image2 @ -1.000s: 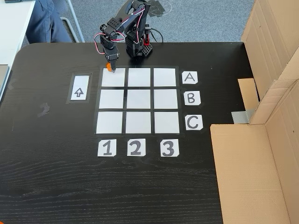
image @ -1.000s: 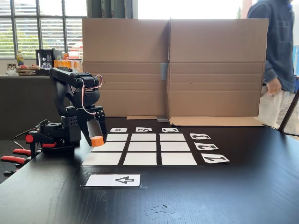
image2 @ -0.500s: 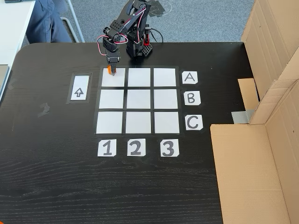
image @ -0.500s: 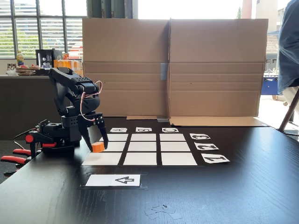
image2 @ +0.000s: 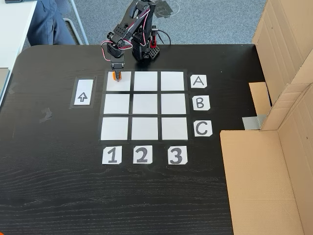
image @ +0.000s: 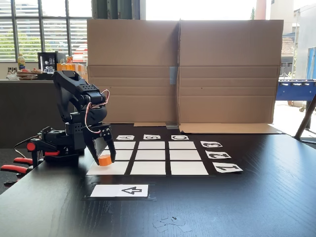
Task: Pick up the round, orange token and place it in the grid on square A1.
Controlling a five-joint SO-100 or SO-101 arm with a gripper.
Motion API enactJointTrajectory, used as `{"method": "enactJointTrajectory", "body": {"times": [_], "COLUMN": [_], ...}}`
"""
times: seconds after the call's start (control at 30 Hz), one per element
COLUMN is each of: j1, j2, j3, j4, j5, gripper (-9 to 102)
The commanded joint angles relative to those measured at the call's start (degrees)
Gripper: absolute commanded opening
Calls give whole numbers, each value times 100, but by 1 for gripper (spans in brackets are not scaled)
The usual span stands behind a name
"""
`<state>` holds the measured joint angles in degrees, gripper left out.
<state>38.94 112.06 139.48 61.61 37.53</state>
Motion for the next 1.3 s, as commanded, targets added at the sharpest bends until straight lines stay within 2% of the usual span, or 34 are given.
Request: {"method": "enactJointTrajectory", "body": {"times": [0.0,0.67,1.27], "j1": [0,-44,114], "j2": [-88,-510,-519], "j3": [-18,-18,18], "j4": [-70,-272,-299], "j5": [35,35,-105], "gripper": [8,10,31]}}
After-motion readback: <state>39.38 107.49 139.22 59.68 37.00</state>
